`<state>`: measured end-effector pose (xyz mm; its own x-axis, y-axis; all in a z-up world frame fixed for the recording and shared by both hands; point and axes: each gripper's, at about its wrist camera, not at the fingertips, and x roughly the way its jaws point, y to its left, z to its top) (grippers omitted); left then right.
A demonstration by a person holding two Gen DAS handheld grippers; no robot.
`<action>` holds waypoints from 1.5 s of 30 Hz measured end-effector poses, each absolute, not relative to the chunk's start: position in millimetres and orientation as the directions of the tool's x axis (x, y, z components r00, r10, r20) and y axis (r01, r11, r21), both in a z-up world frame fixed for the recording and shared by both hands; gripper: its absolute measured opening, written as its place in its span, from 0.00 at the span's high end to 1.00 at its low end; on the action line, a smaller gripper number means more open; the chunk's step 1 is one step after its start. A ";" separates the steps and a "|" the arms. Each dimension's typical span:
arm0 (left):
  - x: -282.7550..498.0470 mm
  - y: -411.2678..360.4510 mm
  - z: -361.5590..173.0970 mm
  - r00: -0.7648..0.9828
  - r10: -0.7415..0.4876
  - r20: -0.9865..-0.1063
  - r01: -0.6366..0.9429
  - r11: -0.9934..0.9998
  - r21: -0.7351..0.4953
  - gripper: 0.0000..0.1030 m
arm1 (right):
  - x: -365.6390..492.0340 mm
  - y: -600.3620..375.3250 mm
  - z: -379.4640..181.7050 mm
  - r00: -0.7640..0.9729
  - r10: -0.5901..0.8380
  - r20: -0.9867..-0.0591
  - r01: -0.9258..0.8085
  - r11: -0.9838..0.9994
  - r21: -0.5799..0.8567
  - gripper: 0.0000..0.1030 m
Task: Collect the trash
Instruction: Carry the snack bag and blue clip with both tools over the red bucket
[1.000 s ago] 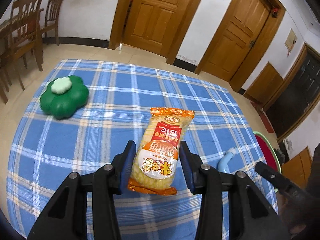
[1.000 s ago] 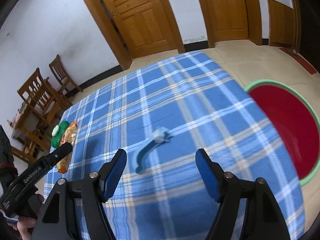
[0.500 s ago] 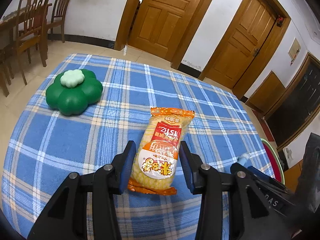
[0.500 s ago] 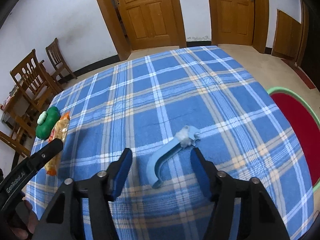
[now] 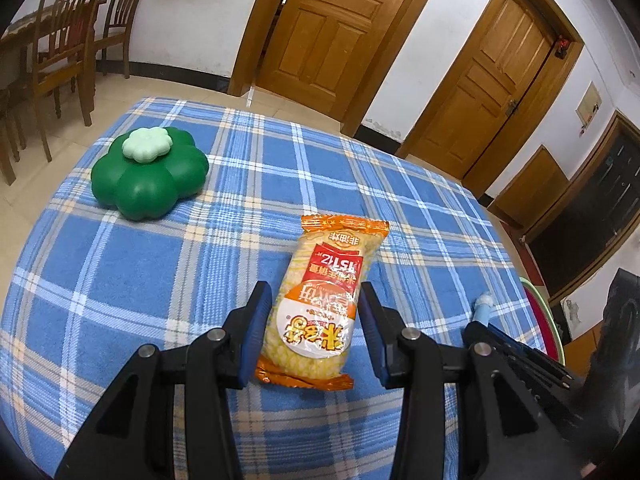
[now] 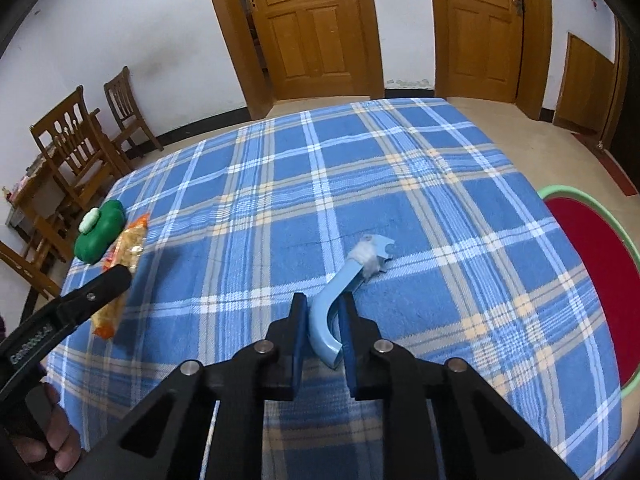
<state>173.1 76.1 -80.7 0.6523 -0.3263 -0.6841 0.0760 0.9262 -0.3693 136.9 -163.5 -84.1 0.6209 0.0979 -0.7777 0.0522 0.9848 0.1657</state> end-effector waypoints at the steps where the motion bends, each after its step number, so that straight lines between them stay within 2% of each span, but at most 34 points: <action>1: 173.3 74.0 -81.1 0.651 -0.327 -0.685 0.078 0.926 -0.368 0.57 | 135.0 -164.7 -82.8 0.623 0.104 -0.775 0.048 0.984 0.171 0.83; 11: 162.6 61.0 -69.1 0.661 -0.300 -0.688 0.074 0.938 -0.339 0.57 | 108.9 -184.4 -63.3 0.650 0.166 -0.741 0.017 0.972 0.233 0.83; 28: 124.1 23.4 -25.5 0.667 -0.334 -0.666 0.135 0.933 -0.333 0.57 | 55.6 -236.8 -24.2 0.720 0.205 -0.664 0.045 0.940 0.339 0.83; 45: 109.0 -48.7 9.4 0.627 -0.425 -0.653 0.289 0.905 -0.312 0.57 | 8.2 -313.3 -3.8 0.785 0.111 -0.610 0.172 0.906 0.387 0.83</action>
<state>109.0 -48.7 9.4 0.6273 -0.4249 -0.6526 0.2886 0.9052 -0.3119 8.2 -313.3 -3.8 0.7848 0.1113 -0.6097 0.1724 0.9057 0.3873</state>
